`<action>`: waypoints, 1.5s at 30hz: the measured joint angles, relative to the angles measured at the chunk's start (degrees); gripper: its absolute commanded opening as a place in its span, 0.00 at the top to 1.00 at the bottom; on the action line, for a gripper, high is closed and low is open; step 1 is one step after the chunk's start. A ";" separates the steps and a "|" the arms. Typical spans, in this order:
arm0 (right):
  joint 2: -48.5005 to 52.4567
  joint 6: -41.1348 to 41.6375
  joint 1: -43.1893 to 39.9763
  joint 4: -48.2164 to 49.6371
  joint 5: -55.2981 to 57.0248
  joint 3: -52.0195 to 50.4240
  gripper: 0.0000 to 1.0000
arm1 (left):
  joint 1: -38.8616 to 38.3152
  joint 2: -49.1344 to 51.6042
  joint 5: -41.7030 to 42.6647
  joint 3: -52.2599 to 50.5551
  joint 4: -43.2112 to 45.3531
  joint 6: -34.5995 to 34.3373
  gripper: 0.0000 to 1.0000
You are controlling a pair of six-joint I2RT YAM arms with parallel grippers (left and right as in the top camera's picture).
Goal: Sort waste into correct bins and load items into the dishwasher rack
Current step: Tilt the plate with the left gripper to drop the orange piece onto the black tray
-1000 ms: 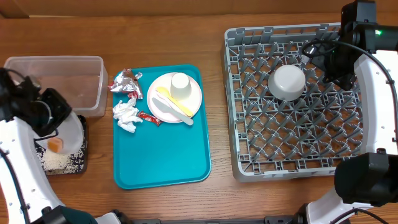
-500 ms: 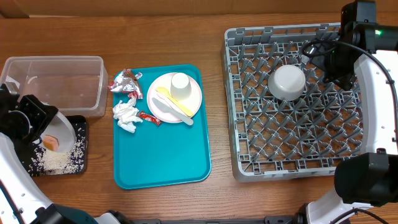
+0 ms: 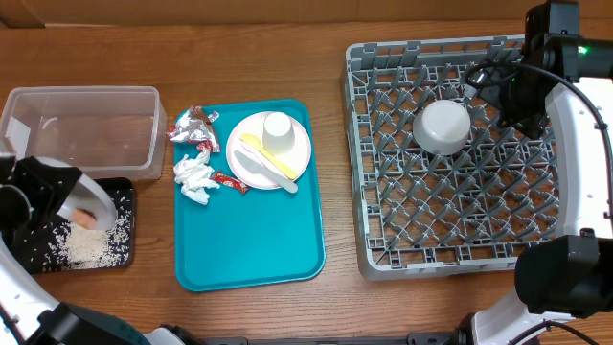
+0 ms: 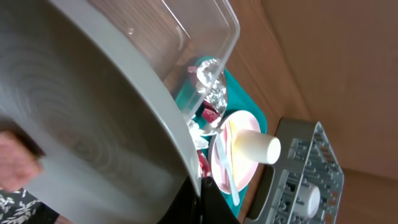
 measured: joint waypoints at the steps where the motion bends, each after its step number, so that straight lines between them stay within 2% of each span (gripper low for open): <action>1: 0.00 -0.02 -0.02 -0.02 0.02 0.00 0.00 | 0.59 0.00 0.31 0.00 0.02 0.09 0.96; 17: 0.00 0.00 0.00 -0.02 0.04 0.00 0.00 | 2.36 0.13 6.51 -0.04 3.02 4.68 0.96; 24: 0.00 0.00 0.00 -0.02 0.00 0.00 0.00 | 2.38 2.29 8.61 -0.26 0.24 7.23 0.96; 45: 0.00 0.00 -0.02 0.00 0.00 0.00 0.00 | 5.88 2.36 12.92 -0.33 -0.28 6.99 0.96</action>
